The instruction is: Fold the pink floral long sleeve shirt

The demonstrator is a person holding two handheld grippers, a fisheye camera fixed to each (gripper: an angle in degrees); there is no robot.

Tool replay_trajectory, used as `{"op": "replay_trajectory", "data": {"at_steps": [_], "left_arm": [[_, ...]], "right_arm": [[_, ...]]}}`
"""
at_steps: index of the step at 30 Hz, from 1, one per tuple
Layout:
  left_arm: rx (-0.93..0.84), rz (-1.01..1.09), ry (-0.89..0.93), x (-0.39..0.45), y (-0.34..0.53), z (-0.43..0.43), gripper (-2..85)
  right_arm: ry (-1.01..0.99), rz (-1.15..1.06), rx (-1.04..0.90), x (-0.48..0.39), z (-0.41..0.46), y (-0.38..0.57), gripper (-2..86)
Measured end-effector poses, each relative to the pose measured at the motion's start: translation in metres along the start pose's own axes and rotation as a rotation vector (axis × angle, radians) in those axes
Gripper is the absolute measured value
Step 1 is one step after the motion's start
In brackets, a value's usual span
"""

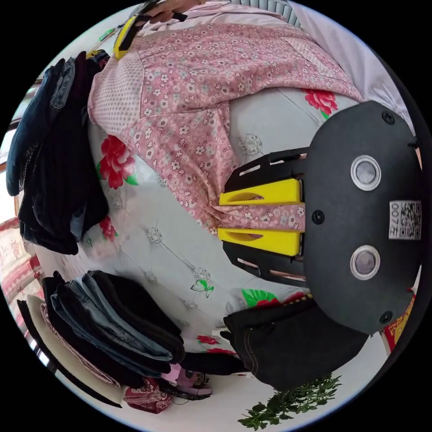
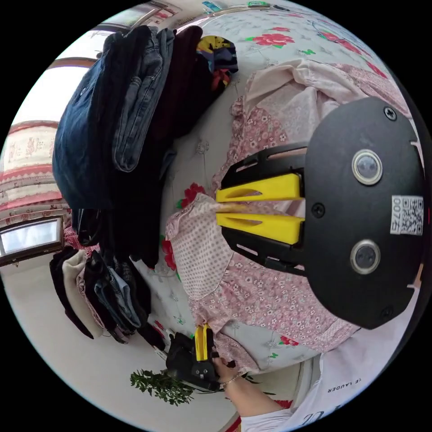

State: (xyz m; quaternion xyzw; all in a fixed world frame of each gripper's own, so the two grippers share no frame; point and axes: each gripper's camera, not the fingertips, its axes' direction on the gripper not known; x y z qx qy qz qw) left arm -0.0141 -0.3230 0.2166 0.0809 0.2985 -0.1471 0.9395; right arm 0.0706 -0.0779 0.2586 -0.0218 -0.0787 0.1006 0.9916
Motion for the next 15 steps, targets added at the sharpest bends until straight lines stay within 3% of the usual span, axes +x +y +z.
{"op": "replay_trajectory", "data": {"at_steps": [2,5,9,12,15], "left_arm": [[0.033,-0.064,0.05,-0.011,0.003,-0.012,9.7],[0.165,-0.134,0.12,-0.022,0.012,-0.047,9.9],[0.239,-0.045,0.344,-0.005,-0.03,-0.053,11.1],[0.202,0.089,0.417,0.039,-0.077,-0.022,12.1],[0.065,0.145,0.305,0.081,-0.109,0.028,12.6]], "right_arm": [[0.02,0.02,-0.063,0.012,0.012,0.004,2.0],[-0.062,0.065,-0.004,0.032,0.005,0.009,2.5],[-0.088,0.093,-0.002,0.048,0.019,-0.002,3.4],[0.01,-0.009,-0.078,0.043,0.049,-0.014,4.0],[0.088,-0.117,-0.017,0.036,0.052,-0.018,4.4]]}}
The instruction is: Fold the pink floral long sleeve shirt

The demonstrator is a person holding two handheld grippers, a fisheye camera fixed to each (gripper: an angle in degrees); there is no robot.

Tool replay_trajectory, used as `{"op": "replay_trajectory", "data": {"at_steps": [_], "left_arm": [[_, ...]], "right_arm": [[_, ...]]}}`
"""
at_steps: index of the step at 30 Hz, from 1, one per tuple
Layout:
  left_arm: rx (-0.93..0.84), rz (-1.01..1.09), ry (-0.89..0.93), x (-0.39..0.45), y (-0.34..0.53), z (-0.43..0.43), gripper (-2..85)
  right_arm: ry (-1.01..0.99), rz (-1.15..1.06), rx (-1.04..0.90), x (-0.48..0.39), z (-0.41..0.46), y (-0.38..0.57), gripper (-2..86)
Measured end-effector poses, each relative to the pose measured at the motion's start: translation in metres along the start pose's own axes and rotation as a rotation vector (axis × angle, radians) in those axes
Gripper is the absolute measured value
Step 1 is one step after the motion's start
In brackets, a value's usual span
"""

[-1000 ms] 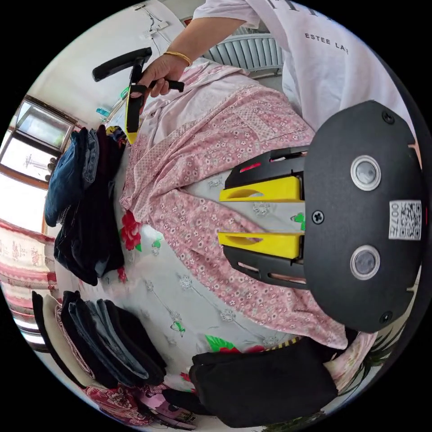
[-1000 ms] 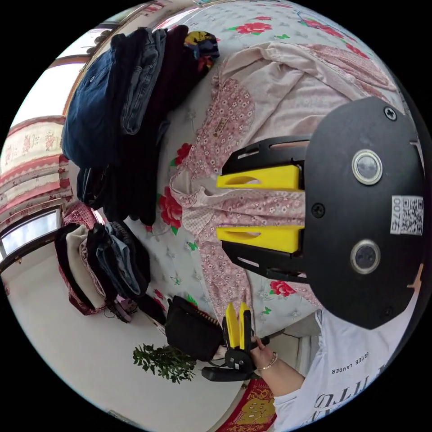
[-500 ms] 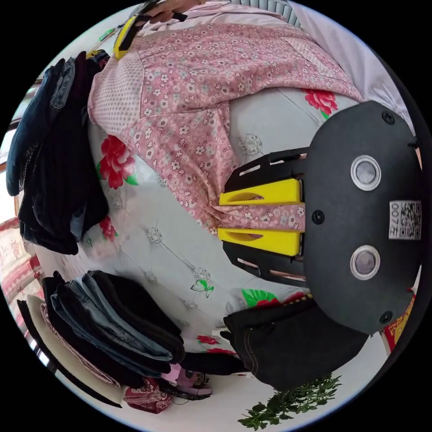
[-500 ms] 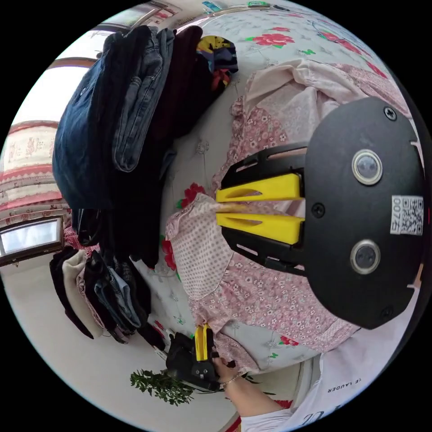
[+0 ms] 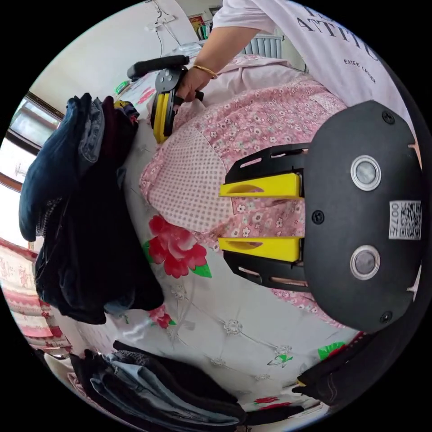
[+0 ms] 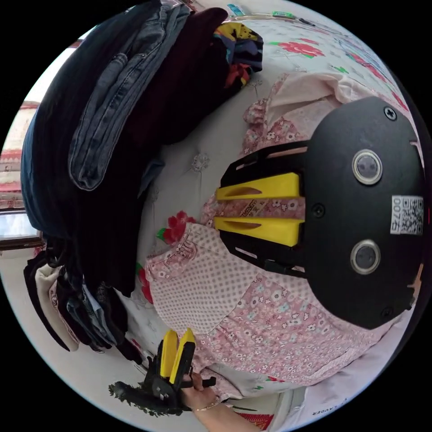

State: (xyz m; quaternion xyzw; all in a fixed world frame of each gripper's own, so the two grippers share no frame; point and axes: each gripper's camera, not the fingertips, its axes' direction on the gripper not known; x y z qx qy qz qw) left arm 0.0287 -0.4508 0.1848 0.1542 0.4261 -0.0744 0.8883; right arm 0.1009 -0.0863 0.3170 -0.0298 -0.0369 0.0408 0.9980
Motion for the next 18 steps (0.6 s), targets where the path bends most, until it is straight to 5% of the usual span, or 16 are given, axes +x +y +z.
{"op": "replay_trajectory", "data": {"at_steps": [5,9,13,18], "left_arm": [[0.1,0.045,-0.108,0.007,-0.019,0.009,10.9],[0.088,-0.085,-0.063,-0.018,-0.015,-0.003,11.8],[0.201,-0.117,-0.042,-0.014,0.049,-0.057,11.3],[0.077,-0.165,0.141,0.013,0.161,-0.071,11.3]], "right_arm": [[0.085,-0.012,-0.014,0.012,0.011,-0.022,4.6],[-0.083,0.217,-0.028,0.048,0.0,-0.025,4.8],[-0.052,0.226,0.165,0.037,-0.072,0.028,5.4],[-0.217,0.27,0.043,-0.003,-0.113,0.127,6.0]]}}
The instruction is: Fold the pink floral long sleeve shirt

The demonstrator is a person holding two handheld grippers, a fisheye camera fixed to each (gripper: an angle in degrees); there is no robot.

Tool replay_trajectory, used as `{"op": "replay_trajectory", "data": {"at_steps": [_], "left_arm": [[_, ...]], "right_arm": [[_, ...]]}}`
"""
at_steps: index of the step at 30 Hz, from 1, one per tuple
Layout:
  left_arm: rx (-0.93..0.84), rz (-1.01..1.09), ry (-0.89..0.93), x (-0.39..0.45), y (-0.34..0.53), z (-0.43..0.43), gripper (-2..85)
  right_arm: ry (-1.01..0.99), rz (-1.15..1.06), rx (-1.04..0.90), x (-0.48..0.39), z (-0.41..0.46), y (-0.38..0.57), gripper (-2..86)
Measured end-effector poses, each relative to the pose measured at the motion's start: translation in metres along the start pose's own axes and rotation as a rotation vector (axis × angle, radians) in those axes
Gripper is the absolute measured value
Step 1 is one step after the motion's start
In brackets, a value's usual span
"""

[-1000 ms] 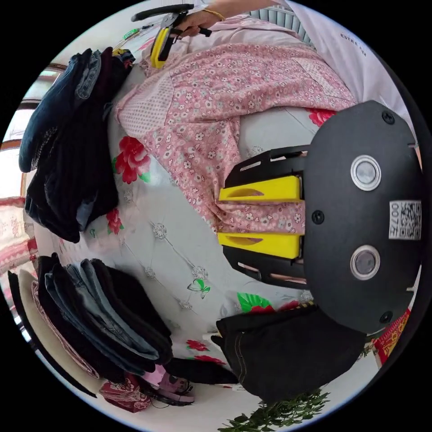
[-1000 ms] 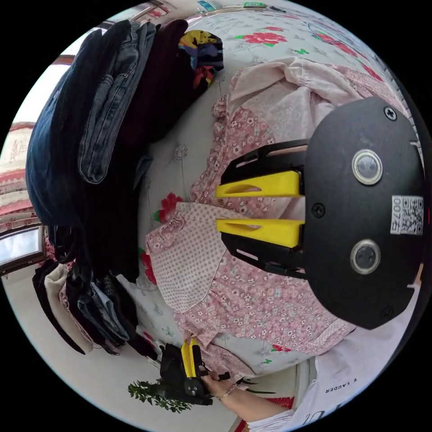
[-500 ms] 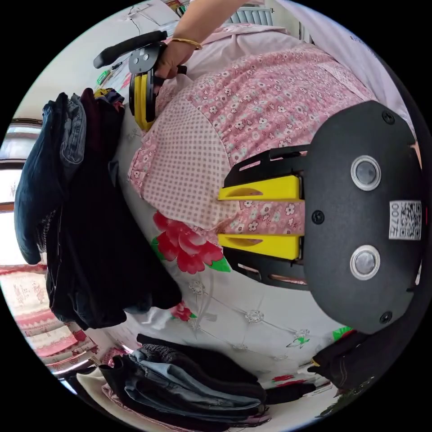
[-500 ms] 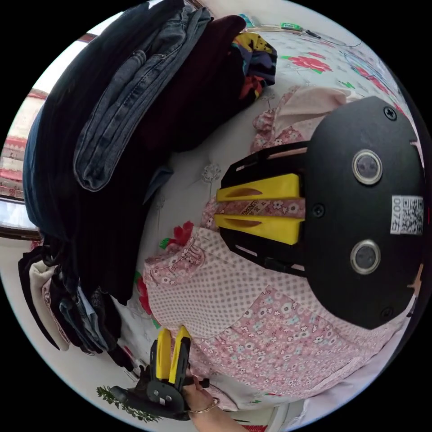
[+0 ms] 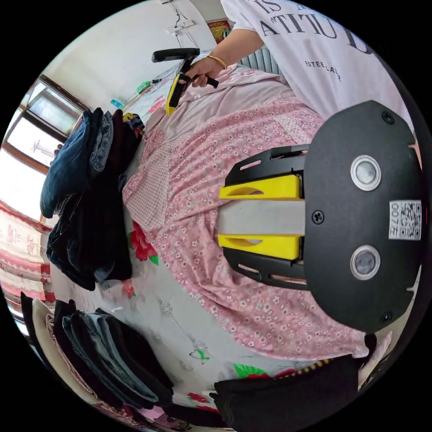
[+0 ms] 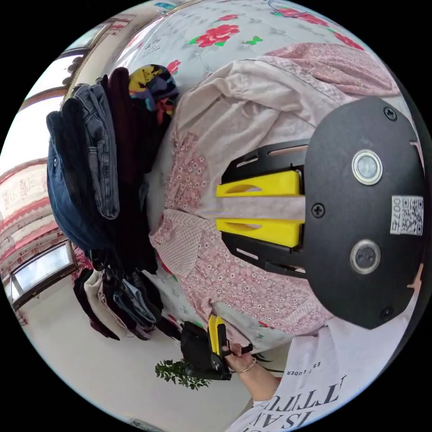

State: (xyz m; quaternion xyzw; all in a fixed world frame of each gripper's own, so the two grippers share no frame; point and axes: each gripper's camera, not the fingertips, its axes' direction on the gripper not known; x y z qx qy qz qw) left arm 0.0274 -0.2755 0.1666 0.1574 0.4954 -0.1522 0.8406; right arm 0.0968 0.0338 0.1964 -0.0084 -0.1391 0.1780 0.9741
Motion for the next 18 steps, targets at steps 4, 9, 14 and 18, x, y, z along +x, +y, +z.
{"op": "replay_trajectory", "data": {"at_steps": [4,9,14,18], "left_arm": [[-0.192,-0.042,0.095,0.02,0.09,-0.007,11.4],[-0.284,-0.021,0.163,0.037,0.143,-0.01,11.9],[-0.268,0.274,-0.141,0.082,0.152,-0.007,2.8],[-0.257,0.454,-0.157,0.09,0.158,-0.01,-0.6]], "right_arm": [[-0.044,0.053,-0.158,-0.044,-0.018,0.092,6.2],[0.014,0.025,-0.314,-0.1,-0.014,0.158,6.8],[0.067,0.031,-0.29,-0.136,-0.006,0.18,7.1],[0.123,0.007,-0.27,-0.159,-0.007,0.191,7.2]]}}
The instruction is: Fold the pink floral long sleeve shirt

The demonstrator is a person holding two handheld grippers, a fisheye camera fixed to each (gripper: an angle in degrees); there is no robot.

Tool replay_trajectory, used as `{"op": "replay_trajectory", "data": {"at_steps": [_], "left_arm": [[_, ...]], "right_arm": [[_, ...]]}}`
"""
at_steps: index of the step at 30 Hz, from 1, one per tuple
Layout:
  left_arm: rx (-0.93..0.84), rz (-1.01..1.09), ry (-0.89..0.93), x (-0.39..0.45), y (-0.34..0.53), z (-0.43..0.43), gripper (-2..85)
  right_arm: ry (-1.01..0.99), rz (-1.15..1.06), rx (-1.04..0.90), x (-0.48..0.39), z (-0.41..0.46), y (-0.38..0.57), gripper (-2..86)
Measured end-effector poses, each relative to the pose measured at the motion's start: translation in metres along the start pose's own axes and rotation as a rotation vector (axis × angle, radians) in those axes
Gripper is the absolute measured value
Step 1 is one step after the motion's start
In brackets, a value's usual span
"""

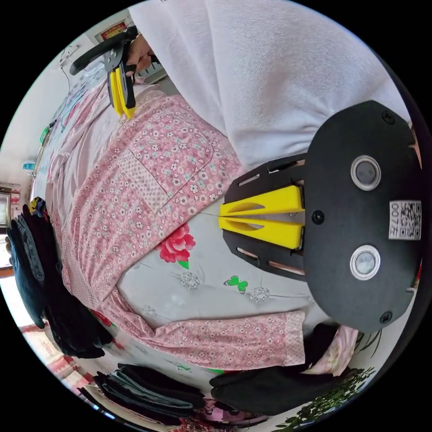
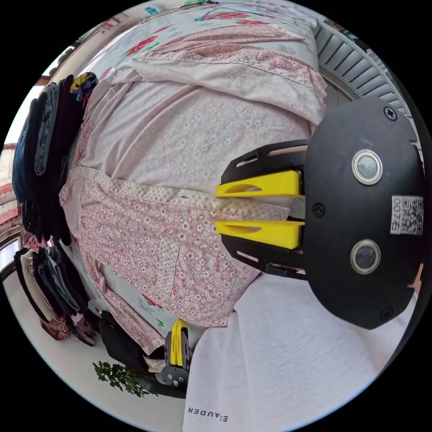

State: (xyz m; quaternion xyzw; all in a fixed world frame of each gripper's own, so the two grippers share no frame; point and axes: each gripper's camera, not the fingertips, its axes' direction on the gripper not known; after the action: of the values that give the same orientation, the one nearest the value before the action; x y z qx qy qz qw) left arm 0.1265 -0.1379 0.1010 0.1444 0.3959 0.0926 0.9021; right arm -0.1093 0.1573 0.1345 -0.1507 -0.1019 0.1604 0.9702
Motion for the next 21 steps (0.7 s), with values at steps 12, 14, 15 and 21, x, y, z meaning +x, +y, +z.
{"op": "replay_trajectory", "data": {"at_steps": [12,14,15,21], "left_arm": [[0.078,-0.165,0.262,0.009,0.024,-0.007,13.8],[0.07,-0.118,0.042,0.035,0.013,-0.007,11.3],[0.053,-0.058,-0.081,0.051,0.007,-0.003,6.9],[0.067,0.033,0.041,0.039,0.011,-0.018,-0.8]], "right_arm": [[0.127,0.114,0.047,-0.016,-0.015,0.043,7.0],[0.141,0.103,0.032,-0.018,-0.009,0.046,7.0],[0.152,0.093,0.051,-0.022,-0.009,0.05,6.9],[0.137,0.116,0.045,-0.028,-0.014,0.061,6.6]]}}
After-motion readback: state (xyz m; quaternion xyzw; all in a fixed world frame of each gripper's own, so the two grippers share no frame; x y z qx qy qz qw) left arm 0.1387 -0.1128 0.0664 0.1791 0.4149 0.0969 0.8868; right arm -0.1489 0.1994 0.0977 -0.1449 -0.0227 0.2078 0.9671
